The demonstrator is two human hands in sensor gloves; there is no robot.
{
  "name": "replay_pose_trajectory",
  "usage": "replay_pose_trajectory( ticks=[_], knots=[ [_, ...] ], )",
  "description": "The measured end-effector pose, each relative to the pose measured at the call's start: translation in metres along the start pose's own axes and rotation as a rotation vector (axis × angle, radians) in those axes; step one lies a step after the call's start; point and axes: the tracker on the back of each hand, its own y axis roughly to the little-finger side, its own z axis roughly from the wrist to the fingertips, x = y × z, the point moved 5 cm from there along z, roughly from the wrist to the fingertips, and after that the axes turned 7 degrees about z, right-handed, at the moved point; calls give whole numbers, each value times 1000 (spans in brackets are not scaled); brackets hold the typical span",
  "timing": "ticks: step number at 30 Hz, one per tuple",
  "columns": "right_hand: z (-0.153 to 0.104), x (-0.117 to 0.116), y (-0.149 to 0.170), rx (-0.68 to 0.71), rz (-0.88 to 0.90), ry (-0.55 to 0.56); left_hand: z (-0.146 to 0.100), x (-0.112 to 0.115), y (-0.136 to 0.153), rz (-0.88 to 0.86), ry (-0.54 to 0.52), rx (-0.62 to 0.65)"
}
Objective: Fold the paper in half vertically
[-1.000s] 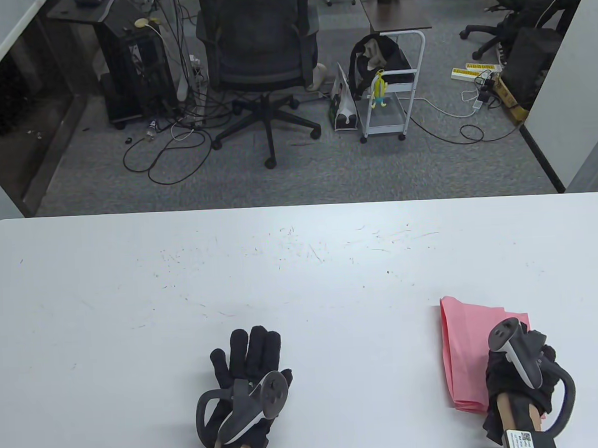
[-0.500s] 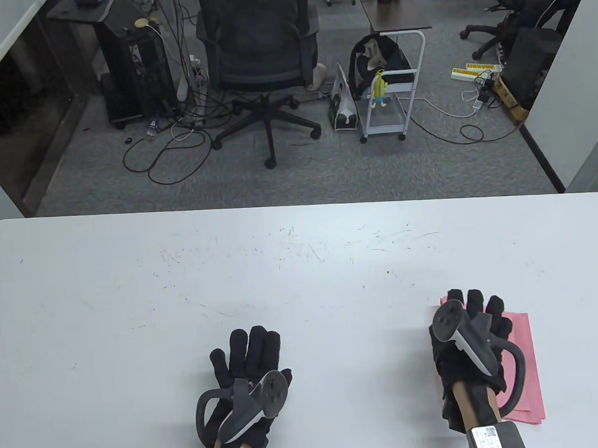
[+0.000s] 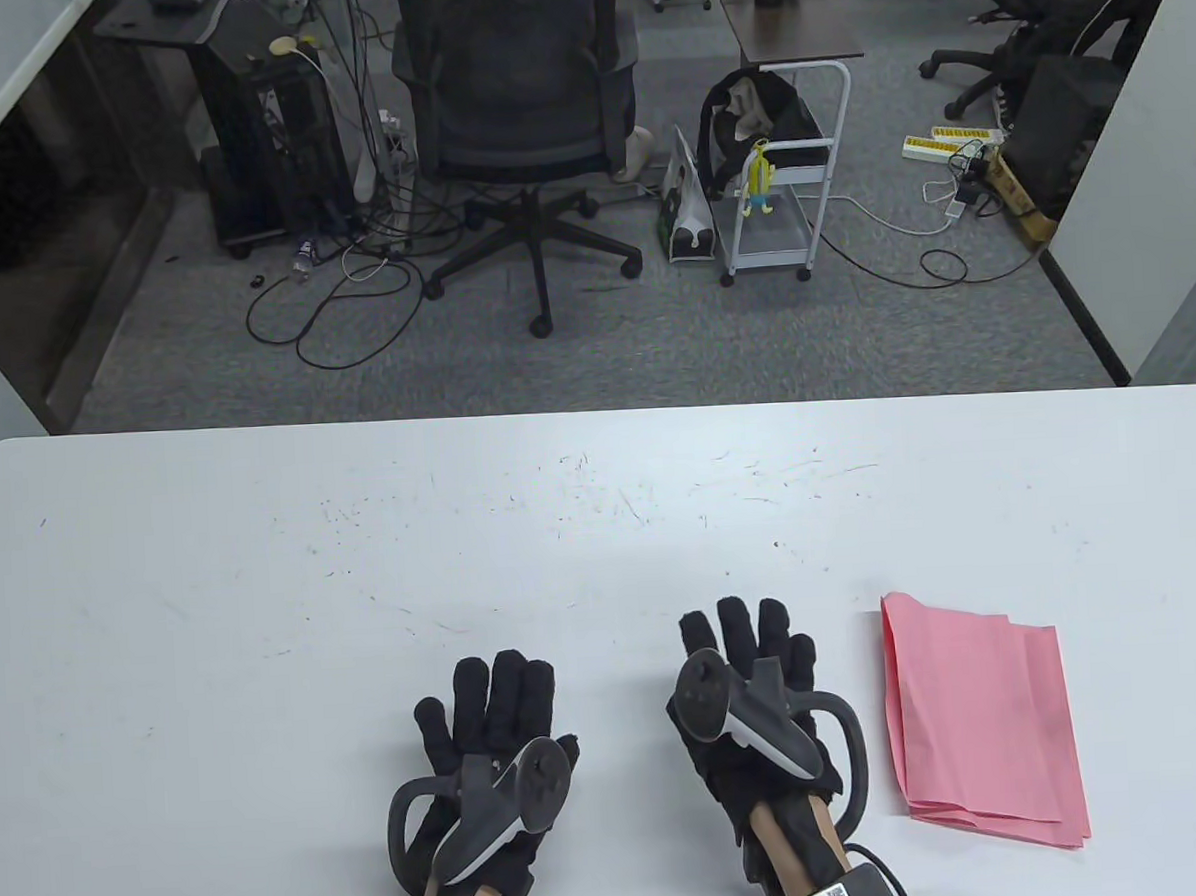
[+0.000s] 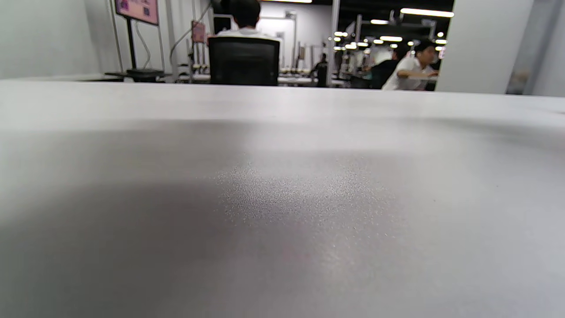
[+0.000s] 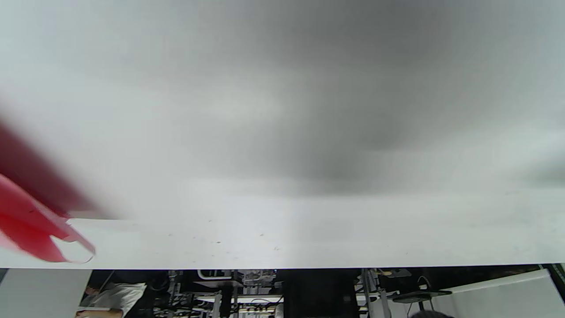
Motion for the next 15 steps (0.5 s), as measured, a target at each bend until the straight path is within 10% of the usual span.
replay_pose_trajectory(
  ticks=[15],
  knots=[
    [-14, -36, -27, 107, -163, 25, 3, 4, 3, 10, 9, -19]
  ],
)
